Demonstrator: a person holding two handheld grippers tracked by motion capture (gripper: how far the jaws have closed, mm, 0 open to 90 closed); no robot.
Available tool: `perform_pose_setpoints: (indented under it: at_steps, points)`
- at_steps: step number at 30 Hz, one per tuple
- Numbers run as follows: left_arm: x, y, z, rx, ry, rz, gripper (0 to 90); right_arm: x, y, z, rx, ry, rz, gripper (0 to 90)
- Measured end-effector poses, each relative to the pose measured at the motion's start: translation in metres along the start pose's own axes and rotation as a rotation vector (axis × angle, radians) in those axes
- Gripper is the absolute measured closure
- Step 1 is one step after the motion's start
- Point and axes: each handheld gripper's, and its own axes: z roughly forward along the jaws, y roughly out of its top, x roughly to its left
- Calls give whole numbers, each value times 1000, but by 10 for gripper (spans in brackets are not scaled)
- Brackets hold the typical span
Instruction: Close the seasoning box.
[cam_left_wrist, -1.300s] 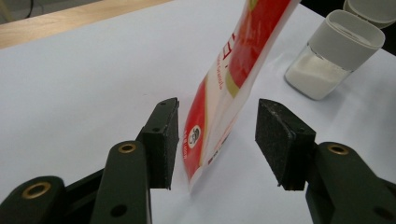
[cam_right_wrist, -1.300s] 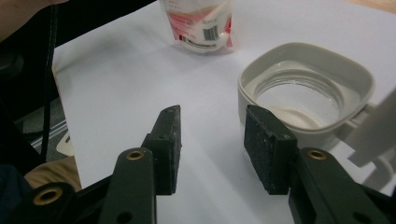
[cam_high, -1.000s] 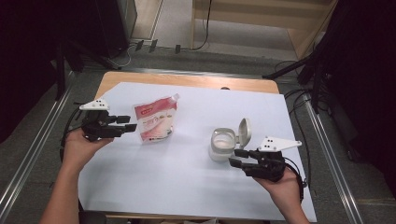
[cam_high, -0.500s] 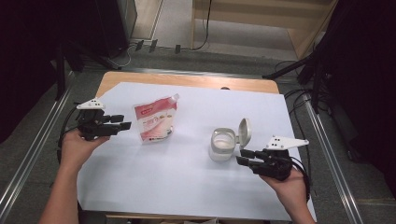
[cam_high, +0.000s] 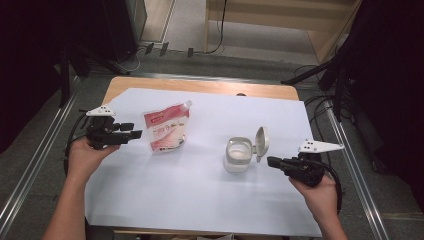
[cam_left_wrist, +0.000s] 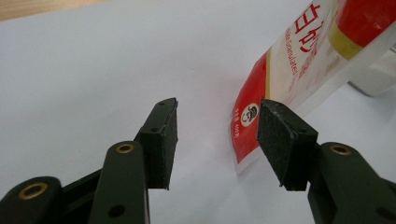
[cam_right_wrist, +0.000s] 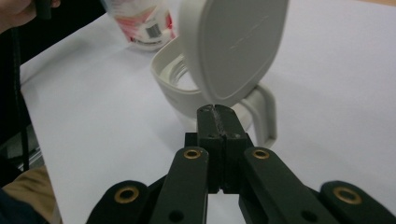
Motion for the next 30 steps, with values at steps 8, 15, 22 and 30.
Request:
perform_pose_setpoints:
  at_steps: [8,15,22,30]
  points:
    - [-6,4,1,-6,-9,21,488,-22,6,1,-41,-52,39,900]
    - [-8,4,2,-6,-12,26,484,-26,13,10,-43,-73,59,892]
    - [-7,3,3,4,-26,26,481,-32,18,22,-30,-87,71,893]
    - [-7,2,5,8,-21,31,474,-37,27,33,-42,-100,71,892]
